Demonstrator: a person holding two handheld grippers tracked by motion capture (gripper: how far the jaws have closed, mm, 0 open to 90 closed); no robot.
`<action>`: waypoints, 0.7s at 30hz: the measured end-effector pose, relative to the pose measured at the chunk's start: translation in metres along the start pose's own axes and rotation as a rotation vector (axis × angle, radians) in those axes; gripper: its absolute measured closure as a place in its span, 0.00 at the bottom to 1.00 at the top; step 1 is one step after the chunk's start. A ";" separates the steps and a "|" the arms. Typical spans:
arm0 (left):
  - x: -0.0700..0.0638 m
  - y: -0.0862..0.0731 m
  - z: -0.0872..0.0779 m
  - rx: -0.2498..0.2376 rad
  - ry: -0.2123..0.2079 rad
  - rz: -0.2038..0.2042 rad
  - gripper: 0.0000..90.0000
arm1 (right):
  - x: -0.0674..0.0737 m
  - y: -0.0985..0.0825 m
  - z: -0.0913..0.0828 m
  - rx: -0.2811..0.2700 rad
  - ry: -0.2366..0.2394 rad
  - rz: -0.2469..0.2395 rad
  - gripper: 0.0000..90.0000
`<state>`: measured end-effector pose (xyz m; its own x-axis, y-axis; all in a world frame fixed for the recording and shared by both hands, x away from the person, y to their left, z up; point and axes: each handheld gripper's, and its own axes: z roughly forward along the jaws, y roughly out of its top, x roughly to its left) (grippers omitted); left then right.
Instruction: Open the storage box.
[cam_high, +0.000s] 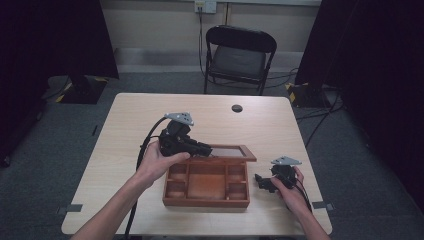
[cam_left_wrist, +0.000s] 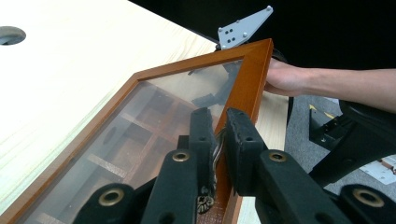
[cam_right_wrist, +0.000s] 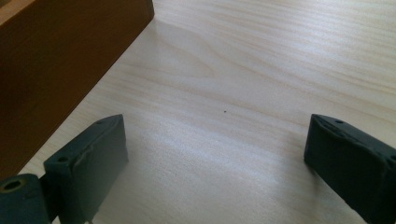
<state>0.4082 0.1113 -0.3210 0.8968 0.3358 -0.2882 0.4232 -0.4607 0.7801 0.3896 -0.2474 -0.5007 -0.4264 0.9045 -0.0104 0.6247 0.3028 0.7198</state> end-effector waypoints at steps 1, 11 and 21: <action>0.000 0.000 0.000 0.000 0.000 0.000 0.90 | 0.000 0.000 0.000 0.000 0.000 0.000 0.06; 0.000 0.004 0.000 0.011 0.010 0.022 0.91 | 0.000 0.000 0.000 0.000 0.000 0.000 0.06; 0.002 0.003 -0.002 -0.014 0.012 0.009 0.91 | 0.000 0.000 0.000 0.000 0.000 0.000 0.06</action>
<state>0.4112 0.1120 -0.3178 0.8988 0.3416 -0.2748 0.4134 -0.4518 0.7906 0.3896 -0.2474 -0.5007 -0.4262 0.9046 -0.0108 0.6248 0.3030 0.7196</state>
